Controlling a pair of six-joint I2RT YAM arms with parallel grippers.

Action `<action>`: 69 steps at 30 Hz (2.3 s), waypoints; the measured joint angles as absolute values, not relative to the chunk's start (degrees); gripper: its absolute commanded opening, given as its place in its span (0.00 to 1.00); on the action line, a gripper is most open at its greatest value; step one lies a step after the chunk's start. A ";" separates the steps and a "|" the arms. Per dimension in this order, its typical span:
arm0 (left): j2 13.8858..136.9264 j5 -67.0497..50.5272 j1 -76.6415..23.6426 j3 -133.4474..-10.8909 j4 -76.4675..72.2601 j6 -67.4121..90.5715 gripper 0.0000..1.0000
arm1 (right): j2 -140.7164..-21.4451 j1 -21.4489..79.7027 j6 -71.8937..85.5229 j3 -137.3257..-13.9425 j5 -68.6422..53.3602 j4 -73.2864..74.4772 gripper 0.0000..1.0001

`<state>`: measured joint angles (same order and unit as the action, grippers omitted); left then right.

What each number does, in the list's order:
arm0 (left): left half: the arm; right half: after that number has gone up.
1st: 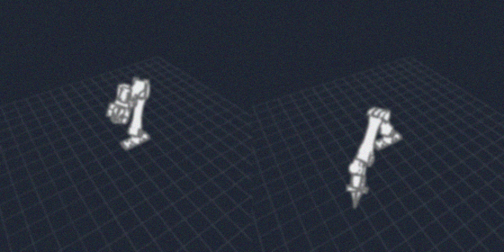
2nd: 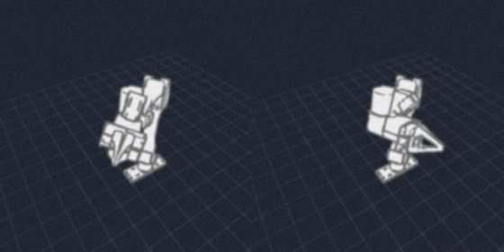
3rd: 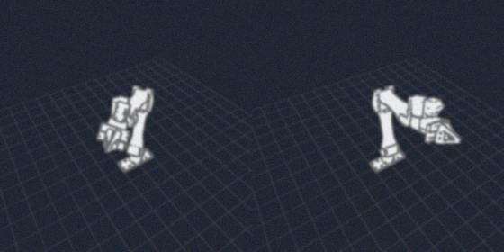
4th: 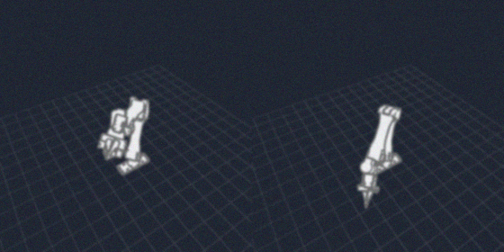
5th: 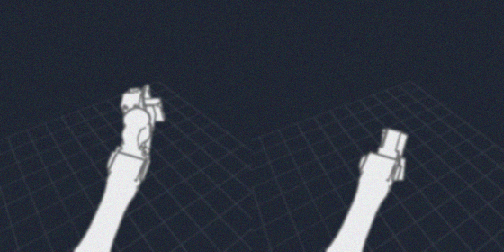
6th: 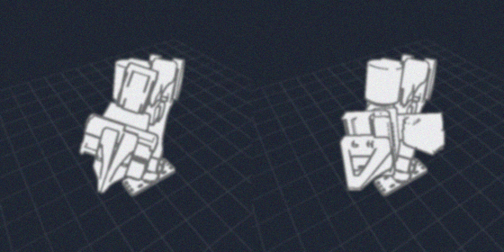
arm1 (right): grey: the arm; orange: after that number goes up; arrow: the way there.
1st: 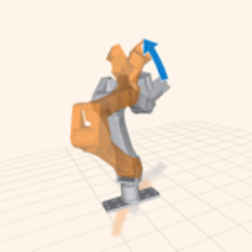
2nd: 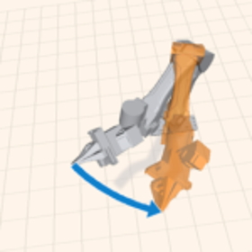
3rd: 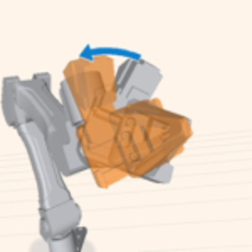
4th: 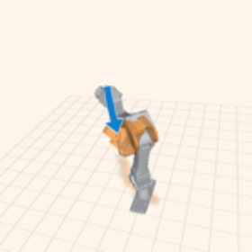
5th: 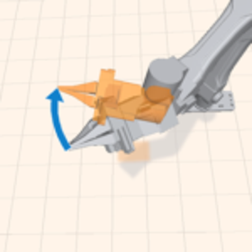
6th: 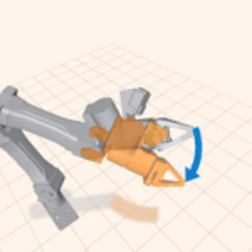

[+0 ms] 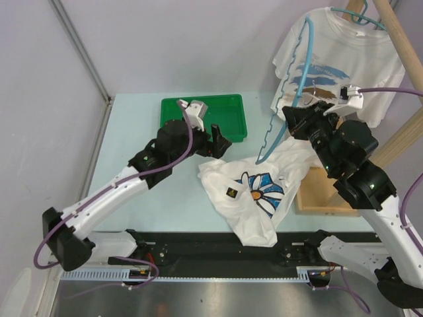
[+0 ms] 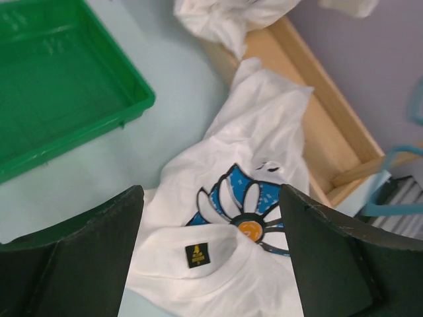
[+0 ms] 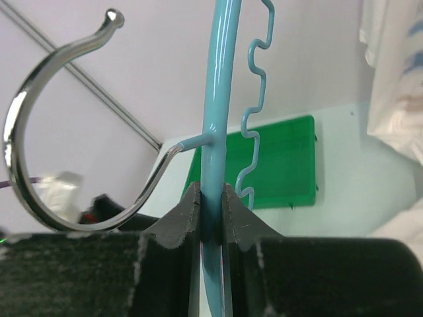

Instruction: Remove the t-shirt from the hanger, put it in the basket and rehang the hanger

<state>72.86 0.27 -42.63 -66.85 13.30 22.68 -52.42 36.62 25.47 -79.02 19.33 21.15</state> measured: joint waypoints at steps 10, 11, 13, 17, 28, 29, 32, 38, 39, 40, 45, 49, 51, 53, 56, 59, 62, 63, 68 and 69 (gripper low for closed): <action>62.06 1.32 -59.18 -62.41 -2.20 10.46 0.93 | -57.43 38.39 42.59 -80.47 26.20 36.01 0.00; 62.78 1.41 -59.72 -62.81 -2.39 9.47 0.93 | -58.28 39.18 44.38 -80.97 27.16 37.47 0.00; 64.69 1.76 -60.66 -63.77 -2.57 7.86 0.93 | -58.94 40.93 47.55 -81.23 28.99 39.81 0.00; 68.99 4.89 -64.75 -64.12 -2.90 4.78 0.93 | -57.95 43.09 53.65 -81.17 31.99 43.75 0.00; 81.58 24.01 -73.93 -71.70 -1.63 -2.17 0.66 | -50.02 43.57 62.35 -80.16 35.33 48.99 0.00; 82.54 25.12 -74.15 -72.93 -1.34 -2.37 0.57 | -49.50 43.57 62.83 -79.66 35.16 49.01 0.00; 85.06 27.83 -75.16 -75.90 -0.21 -2.81 0.30 | -47.83 43.38 64.64 -78.17 35.53 48.34 0.00; 86.48 28.56 -77.12 -77.87 3.05 -1.06 0.00 | -46.76 43.40 64.84 -76.34 34.76 46.41 0.37; 86.50 28.69 -77.12 -78.41 3.92 -0.60 0.00 | -46.59 43.40 64.12 -76.14 34.59 46.04 0.43; 86.50 28.99 -77.12 -78.94 4.82 -0.25 0.00 | -46.39 43.42 63.33 -76.03 34.15 45.98 0.48; 86.50 31.29 -75.72 -81.80 10.92 1.80 0.00 | -42.83 43.55 56.53 -75.59 31.55 45.76 0.83; 86.50 28.95 -73.91 -84.01 15.94 3.29 0.00 | -37.58 43.57 49.95 -73.78 28.82 45.15 0.84; 86.50 26.02 -72.84 -85.41 18.61 3.73 0.00 | -34.20 43.55 46.26 -73.06 26.33 45.12 0.82; 86.50 23.27 -71.88 -86.78 20.86 3.73 0.01 | -30.74 43.55 42.61 -72.64 23.07 44.95 0.78; 86.56 17.17 -70.24 -90.54 25.30 3.57 0.00 | -25.50 43.57 37.08 -71.55 17.17 44.95 0.66; 87.00 11.66 -68.88 -95.50 28.64 3.36 0.00 | -21.02 43.55 33.30 -71.37 12.12 45.74 0.58; 89.76 6.61 -68.12 -104.36 31.83 2.46 0.00 | -15.86 43.48 31.00 -71.90 9.52 47.20 0.56; 90.96 5.34 -68.05 -107.18 32.29 2.31 0.00 | -14.61 43.40 30.63 -72.40 9.28 47.68 0.58; 102.17 -2.33 -68.01 -127.79 36.77 1.48 0.00 | -11.44 42.15 29.80 -77.19 9.67 49.67 0.70; 103.53 -3.25 -68.01 -129.93 37.30 1.50 0.00 | -11.55 41.89 29.89 -77.65 9.82 49.58 0.71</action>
